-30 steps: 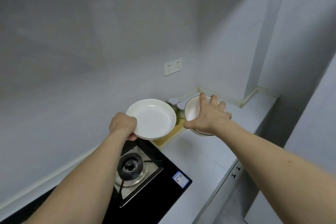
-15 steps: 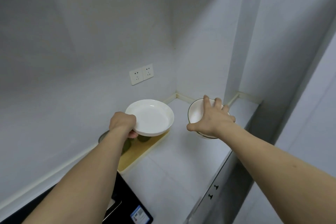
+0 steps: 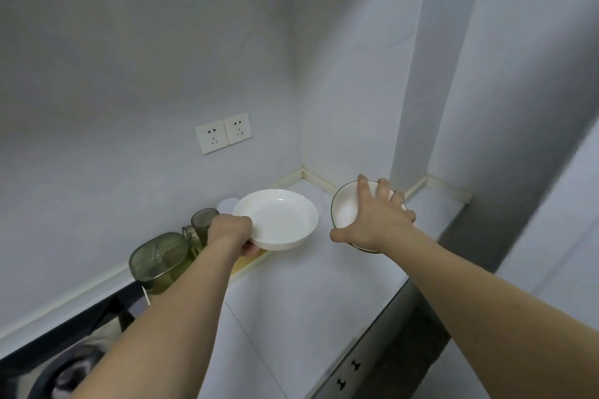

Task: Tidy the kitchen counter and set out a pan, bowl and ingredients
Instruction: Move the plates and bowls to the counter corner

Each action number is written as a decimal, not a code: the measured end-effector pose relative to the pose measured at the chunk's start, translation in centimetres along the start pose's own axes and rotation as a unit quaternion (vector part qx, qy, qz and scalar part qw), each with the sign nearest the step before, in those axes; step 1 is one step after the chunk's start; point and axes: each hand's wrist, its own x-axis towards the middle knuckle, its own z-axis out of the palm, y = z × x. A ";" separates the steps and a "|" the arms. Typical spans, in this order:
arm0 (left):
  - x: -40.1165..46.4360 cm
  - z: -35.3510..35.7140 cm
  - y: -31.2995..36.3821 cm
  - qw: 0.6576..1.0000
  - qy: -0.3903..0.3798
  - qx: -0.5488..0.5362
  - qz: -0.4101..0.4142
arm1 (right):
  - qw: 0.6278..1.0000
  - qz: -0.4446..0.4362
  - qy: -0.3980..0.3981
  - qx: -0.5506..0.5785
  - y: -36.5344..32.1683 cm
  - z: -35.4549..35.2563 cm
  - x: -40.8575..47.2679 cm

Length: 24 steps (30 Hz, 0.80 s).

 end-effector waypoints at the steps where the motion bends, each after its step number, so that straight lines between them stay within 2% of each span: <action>1: 0.5 0.7 0.1 1.000 -0.002 -0.002 -0.005 | 1.000 0.000 -0.003 -0.001 0.1 0.3 0.8; 6: 4.2 5.6 0.0 0.997 -0.030 -0.061 -0.040 | 1.000 -0.002 -0.010 -0.009 0.7 2.1 5.9; 12: 9.3 12.4 -1.3 0.986 -0.066 -0.109 -0.109 | 0.995 -0.031 -0.015 -0.096 1.1 4.1 12.0; 16: 12.3 16.1 -2.1 0.976 -0.080 -0.129 -0.154 | 0.995 -0.031 -0.031 -0.090 0.9 5.7 15.4; 20: 14.9 18.3 -2.8 0.966 -0.070 -0.146 -0.201 | 0.996 -0.024 -0.056 -0.063 0.5 7.6 17.9; 24: 17.5 19.9 -3.4 0.942 -0.031 -0.218 -0.254 | 0.994 -0.010 -0.086 -0.068 0.3 8.8 20.3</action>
